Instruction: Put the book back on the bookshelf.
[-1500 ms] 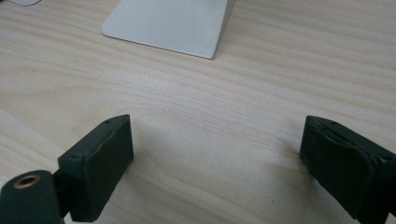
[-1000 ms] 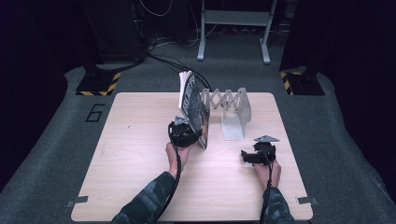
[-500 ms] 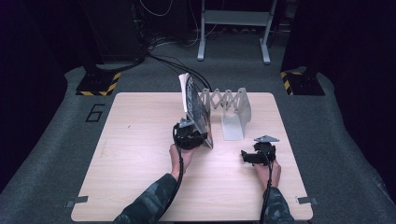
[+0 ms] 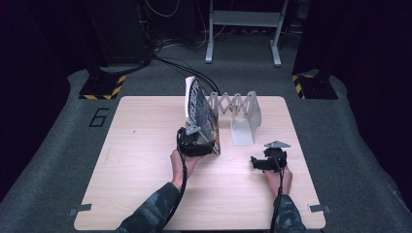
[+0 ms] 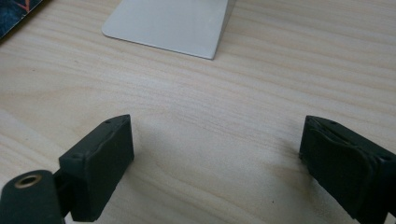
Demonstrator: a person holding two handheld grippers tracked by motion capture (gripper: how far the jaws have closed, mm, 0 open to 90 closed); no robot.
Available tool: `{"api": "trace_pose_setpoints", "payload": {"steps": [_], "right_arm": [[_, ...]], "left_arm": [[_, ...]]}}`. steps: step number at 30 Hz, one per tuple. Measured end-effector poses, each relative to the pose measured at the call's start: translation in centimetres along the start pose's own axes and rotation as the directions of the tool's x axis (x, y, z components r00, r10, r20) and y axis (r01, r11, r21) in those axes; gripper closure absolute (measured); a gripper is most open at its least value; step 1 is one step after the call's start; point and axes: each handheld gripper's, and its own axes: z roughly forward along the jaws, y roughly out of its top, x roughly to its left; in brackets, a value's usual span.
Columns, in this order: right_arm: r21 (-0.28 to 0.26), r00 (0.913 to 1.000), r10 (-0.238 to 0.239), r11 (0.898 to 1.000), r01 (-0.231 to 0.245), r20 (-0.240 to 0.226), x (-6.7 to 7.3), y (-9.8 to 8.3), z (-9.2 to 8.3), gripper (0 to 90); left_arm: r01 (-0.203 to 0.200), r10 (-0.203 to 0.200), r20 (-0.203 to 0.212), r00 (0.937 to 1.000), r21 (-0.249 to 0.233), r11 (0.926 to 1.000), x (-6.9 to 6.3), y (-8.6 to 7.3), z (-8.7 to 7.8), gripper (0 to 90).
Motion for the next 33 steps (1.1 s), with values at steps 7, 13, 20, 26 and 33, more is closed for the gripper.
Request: {"api": "trace_pose_setpoints", "payload": {"steps": [7, 13, 20, 26, 33], "right_arm": [[0.000, 1.0000, 0.000, 1.000, 0.000, 0.000, 0.0, 0.0, 0.0, 9.5], [0.001, 1.0000, 0.002, 1.000, -0.002, 0.000, 0.0, 0.0, 0.0, 9.5], [-0.002, 1.0000, -0.004, 1.000, 0.004, -0.003, 0.0, 0.0, 0.0, 9.6], [-0.008, 1.0000, -0.005, 1.000, 0.005, -0.006, 0.0, 0.0, 0.0, 9.6], [-0.008, 1.0000, -0.006, 1.000, 0.006, -0.007, 0.1, 0.0, 0.0, 9.7]], "left_arm": [[-0.051, 0.050, 0.026, 0.9984, 0.039, 0.9979, 0.5, -0.8, -2.2, 14.3], [-0.068, 0.067, 0.018, 0.9976, 0.063, 0.9957, 1.3, -2.1, -3.8, 11.1], [-0.069, 0.072, -0.031, 0.9969, 0.111, 0.9915, 4.2, -5.0, -6.6, 9.3], [-0.011, 0.024, -0.075, 0.9969, 0.174, 0.9847, 6.7, -8.5, -7.6, 7.0], [-0.008, 0.041, -0.130, 0.9906, 0.246, 0.9691, 8.6, -12.2, -7.9, 4.4]]}}
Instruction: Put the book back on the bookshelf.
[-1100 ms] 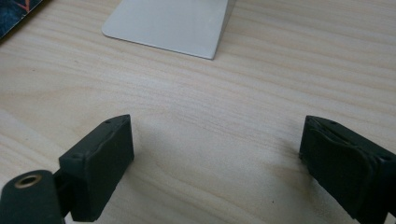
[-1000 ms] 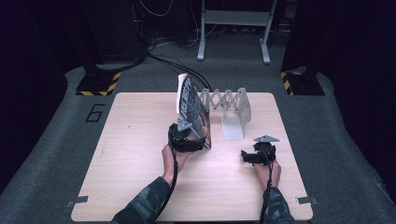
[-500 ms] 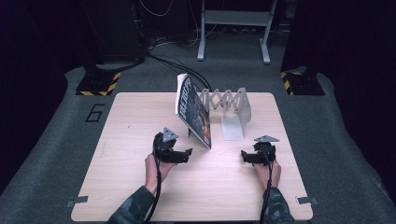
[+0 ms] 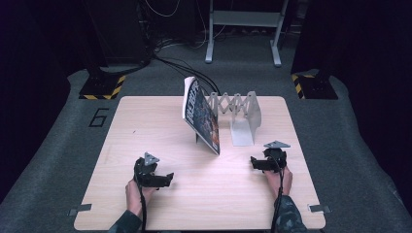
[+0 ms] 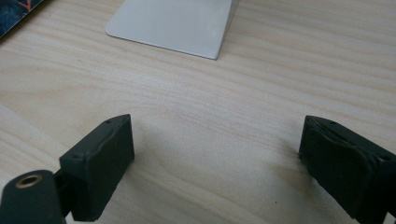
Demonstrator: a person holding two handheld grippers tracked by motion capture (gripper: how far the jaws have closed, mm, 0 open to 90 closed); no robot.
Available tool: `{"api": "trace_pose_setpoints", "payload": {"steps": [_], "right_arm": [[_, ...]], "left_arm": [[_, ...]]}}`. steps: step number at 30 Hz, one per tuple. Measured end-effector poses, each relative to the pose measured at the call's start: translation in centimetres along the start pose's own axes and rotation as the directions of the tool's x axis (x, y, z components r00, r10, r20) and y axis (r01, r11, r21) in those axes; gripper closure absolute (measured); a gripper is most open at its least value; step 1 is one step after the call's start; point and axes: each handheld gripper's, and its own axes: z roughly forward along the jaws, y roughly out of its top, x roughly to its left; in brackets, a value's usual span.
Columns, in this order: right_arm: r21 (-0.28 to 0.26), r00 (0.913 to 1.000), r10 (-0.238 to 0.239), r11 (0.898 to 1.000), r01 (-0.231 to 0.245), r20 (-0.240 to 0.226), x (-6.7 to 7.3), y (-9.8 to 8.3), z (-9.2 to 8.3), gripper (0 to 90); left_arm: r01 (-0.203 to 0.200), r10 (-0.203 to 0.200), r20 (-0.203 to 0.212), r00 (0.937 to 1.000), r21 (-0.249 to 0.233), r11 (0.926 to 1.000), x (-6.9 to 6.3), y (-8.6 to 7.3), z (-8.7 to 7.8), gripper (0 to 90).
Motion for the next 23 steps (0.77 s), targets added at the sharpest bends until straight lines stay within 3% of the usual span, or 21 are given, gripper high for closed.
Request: {"api": "trace_pose_setpoints", "payload": {"steps": [4, 5, 8, 11, 13, 23], "right_arm": [[0.000, 1.0000, 0.000, 1.000, 0.000, 0.000, 0.0, 0.0, 0.0, 9.7], [0.000, 1.0000, 0.000, 1.000, 0.000, 0.000, 0.0, 0.0, 0.0, 9.7], [0.000, 1.0000, 0.000, 1.000, 0.000, 0.000, 0.0, 0.0, 0.0, 9.7], [-0.002, 1.0000, 0.007, 1.000, -0.007, -0.001, 0.1, 0.0, 0.0, 9.7], [-0.002, 1.0000, 0.007, 1.000, -0.007, -0.001, 0.1, 0.0, 0.0, 9.7], [-0.004, 1.0000, 0.003, 1.000, -0.003, -0.003, 0.1, 0.0, 0.1, 10.2]], "left_arm": [[0.025, -0.025, -0.028, 0.9993, -0.003, 0.9997, 0.6, -1.1, -0.1, 4.1], [0.044, -0.045, -0.036, 0.9983, -0.025, 0.9987, 0.6, -1.3, 0.0, 4.1], [0.031, -0.032, -0.056, 0.9979, -0.025, 0.9992, 0.7, -1.8, 0.0, 4.1], [0.044, -0.048, -0.061, 0.9970, -0.056, 0.9975, 0.7, -2.1, 0.1, 3.9], [0.017, -0.019, -0.062, 0.9979, -0.041, 0.9990, 0.8, -2.2, -0.1, 3.8], [0.016, -0.018, -0.061, 0.9980, -0.040, 0.9991, 0.8, -2.2, -0.1, 3.6]]}}
